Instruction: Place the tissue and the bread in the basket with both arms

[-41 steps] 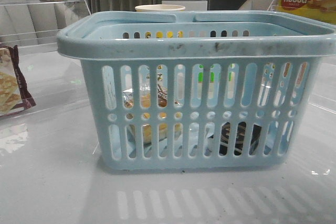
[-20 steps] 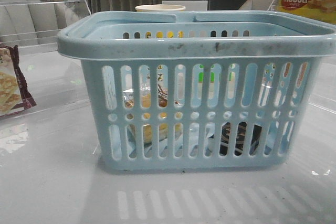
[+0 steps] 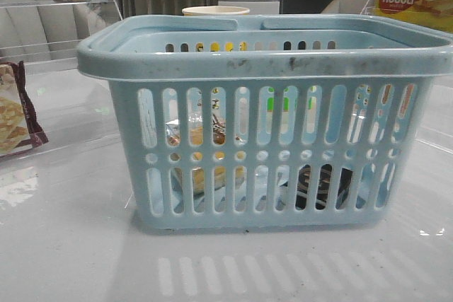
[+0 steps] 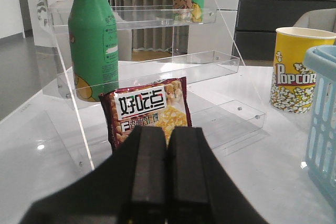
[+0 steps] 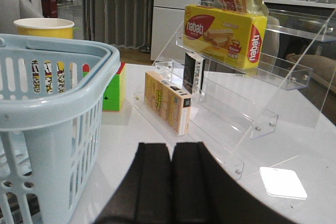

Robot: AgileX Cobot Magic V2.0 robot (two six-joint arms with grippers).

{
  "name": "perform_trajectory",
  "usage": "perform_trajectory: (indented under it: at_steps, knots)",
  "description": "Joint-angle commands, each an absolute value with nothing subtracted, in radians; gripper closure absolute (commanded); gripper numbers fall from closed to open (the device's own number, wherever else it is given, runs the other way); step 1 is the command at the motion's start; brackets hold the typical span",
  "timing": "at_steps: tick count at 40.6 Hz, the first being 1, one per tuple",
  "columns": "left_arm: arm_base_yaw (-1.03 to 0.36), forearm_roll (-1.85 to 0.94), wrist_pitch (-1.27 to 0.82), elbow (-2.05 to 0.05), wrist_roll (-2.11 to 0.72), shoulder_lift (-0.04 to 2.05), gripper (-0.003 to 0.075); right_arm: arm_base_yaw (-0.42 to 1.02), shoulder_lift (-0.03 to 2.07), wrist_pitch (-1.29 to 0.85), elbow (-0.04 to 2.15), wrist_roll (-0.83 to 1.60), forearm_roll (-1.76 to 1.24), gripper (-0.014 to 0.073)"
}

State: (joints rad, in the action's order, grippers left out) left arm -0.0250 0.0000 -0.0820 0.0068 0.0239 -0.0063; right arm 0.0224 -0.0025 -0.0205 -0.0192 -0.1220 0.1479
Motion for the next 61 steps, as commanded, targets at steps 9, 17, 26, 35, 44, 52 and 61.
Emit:
perform_trajectory:
  at_steps: [9,17,26,35,44,52,61]
  knots:
    - [-0.032,0.0,0.018,0.007,0.031,-0.024,0.0629,0.0,-0.028,0.092,-0.03,-0.113,0.164,0.0537]
    - [-0.032,0.0,0.018,0.007,0.031,-0.024,0.0629,0.0,-0.028,0.095,-0.03,-0.113,0.164,0.0537]
    - [-0.032,0.0,0.018,0.007,0.031,-0.024,0.0629,0.0,-0.028,0.112,-0.03,0.044,-0.039,0.0537]
    - [-0.032,0.0,0.018,0.007,0.031,-0.024,0.0629,0.0,-0.028,0.119,-0.03,0.085,-0.06,0.0537]
    - [-0.032,0.0,0.018,0.007,0.031,-0.024,0.0629,0.0,-0.028,0.118,-0.03,0.008,-0.01,0.0537]
    - [-0.032,0.0,0.018,0.007,0.031,-0.024,0.0629,0.0,-0.028,0.117,-0.03,0.008,-0.009,0.0537]
    - [-0.032,0.0,0.018,0.007,0.031,-0.024,0.0629,0.0,-0.028,0.115,-0.03,0.008,-0.009,0.0537]
